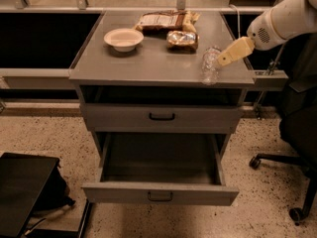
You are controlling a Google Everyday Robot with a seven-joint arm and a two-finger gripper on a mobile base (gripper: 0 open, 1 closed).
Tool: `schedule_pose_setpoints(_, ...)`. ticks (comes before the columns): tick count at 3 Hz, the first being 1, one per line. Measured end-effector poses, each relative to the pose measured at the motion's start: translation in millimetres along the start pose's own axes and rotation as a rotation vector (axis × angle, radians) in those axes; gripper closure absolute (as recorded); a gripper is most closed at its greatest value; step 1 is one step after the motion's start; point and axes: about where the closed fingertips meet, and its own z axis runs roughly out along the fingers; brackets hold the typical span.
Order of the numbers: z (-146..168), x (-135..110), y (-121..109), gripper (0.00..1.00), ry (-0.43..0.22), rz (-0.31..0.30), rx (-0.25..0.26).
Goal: Place water bottle into middle drawer
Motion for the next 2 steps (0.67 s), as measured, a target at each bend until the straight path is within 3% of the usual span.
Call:
schedule_pose_setpoints(1, 51.6, -46.6, -13.5, 0.0, -0.064, 0.038, -0.04)
schedule_pose_setpoints(2, 52.4, -51.1, -13.2, 0.0, -0.07, 0.035, -0.04)
